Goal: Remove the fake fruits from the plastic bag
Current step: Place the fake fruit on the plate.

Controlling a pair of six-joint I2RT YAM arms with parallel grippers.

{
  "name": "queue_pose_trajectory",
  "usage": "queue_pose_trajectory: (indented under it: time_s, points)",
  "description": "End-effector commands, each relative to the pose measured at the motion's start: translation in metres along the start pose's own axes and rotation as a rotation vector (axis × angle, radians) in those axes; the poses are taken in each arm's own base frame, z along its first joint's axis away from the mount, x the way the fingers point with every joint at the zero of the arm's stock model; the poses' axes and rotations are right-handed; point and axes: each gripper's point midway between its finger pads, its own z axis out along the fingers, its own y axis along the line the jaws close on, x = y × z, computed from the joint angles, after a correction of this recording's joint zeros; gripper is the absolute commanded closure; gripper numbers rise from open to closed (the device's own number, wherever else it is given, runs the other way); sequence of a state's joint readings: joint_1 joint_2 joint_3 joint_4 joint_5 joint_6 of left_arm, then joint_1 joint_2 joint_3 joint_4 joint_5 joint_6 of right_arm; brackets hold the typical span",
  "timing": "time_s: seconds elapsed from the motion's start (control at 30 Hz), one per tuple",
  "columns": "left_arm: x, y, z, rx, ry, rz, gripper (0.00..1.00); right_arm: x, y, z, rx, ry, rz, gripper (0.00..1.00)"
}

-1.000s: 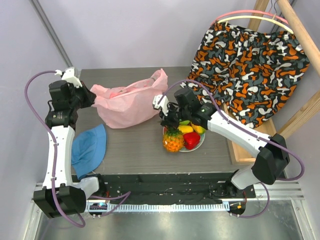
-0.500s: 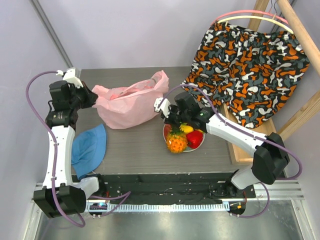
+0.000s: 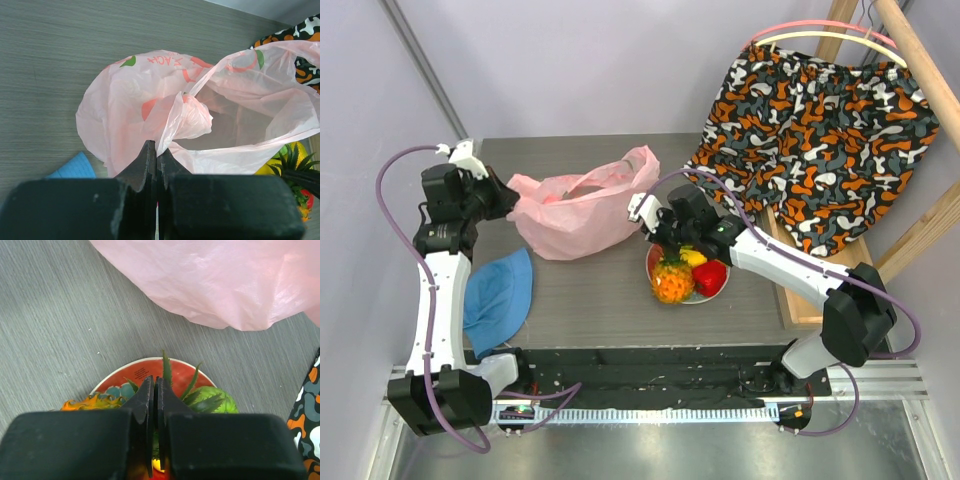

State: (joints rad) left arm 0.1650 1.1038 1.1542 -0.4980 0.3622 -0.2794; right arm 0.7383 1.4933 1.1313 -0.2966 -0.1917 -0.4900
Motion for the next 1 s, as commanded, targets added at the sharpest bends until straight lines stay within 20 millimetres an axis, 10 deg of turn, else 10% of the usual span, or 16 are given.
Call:
queue_pose_trajectory:
  time_s: [0.0,0.13,0.47,0.8,0.97]
  points:
    - [-0.008,-0.004,0.001,0.03,-0.035,0.001,1.0,-0.024,-0.018,-0.007,0.073,-0.067,-0.035,0.99]
    - [-0.006,-0.004,0.001,0.033,-0.034,0.0,1.0,-0.012,-0.016,-0.005,0.075,-0.033,-0.037,0.92]
    - [-0.007,-0.006,-0.002,0.038,-0.04,0.004,1.0,-0.03,-0.024,-0.028,0.116,-0.059,-0.014,0.35]
    - [0.013,-0.024,-0.021,0.124,0.013,0.022,1.0,-0.143,-0.003,-0.104,-0.066,-0.354,0.06,0.34]
    - [0.029,-0.028,-0.035,0.136,0.03,0.032,1.0,-0.165,-0.023,-0.08,0.004,-0.399,0.101,0.37]
